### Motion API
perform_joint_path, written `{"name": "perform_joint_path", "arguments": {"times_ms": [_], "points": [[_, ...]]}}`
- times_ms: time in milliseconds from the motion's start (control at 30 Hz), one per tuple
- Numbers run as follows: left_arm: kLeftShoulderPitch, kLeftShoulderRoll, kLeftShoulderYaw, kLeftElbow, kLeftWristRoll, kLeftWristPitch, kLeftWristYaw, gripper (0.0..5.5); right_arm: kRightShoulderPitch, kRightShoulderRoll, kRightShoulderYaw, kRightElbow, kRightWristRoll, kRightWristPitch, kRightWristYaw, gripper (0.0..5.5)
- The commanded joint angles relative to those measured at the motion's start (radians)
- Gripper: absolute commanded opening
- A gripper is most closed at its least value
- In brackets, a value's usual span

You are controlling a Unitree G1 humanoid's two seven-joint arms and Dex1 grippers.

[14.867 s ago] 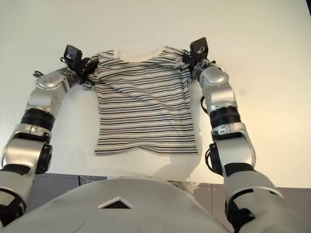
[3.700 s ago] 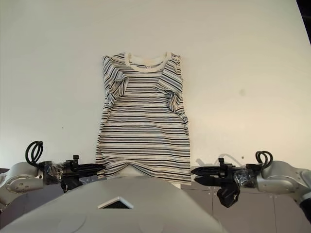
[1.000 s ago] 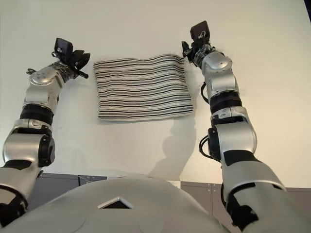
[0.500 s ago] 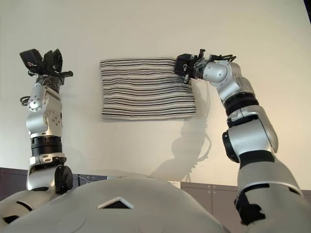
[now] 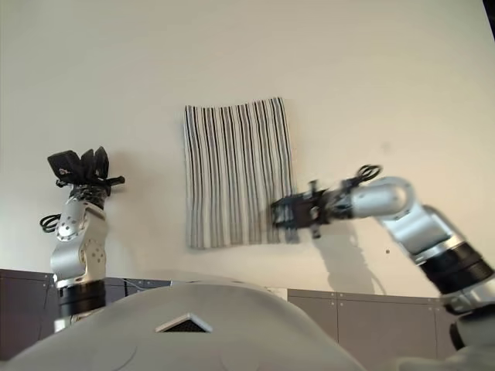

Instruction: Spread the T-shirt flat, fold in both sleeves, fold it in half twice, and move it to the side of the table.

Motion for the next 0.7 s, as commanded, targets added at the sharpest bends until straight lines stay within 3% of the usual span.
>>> {"name": "perform_joint_path", "arguments": {"times_ms": [33,167,233,333,433,533,700], "points": [[0.014,0.16,-0.036,-0.141,0.034,0.055,-0.136,1.18,0.041,0.054,-0.058,-0.089,-0.042,0.163,-0.09,1.88],[0.104,0.329,-0.088,-0.218,0.158,-0.101,-0.286,1.18,0.117,0.031,-0.373,-0.184,0.195,0.215,-0.117,1.88],[0.199,0.45,-0.13,-0.237,0.282,-0.274,-0.374,1.18,0.194,-0.033,-0.492,-0.191,0.164,0.115,-0.082,1.88],[0.296,0.561,-0.186,-0.205,0.404,-0.455,-0.454,1.18,0.334,-0.132,-0.482,-0.028,-0.143,-0.289,-0.064,1.88],[0.305,0.615,-0.285,-0.098,0.535,-0.591,-0.476,1.48,0.37,-0.129,-0.462,0.152,-0.363,-0.587,-0.157,2.4],[0.319,0.68,-0.34,-0.048,0.633,-0.714,-0.497,2.05,0.343,-0.09,-0.474,0.248,-0.454,-0.733,-0.242,3.03],[0.203,0.703,-0.421,0.074,0.776,-0.889,-0.458,2.57,0.255,-0.032,-0.399,0.33,-0.566,-0.861,-0.311,3.09]]}}
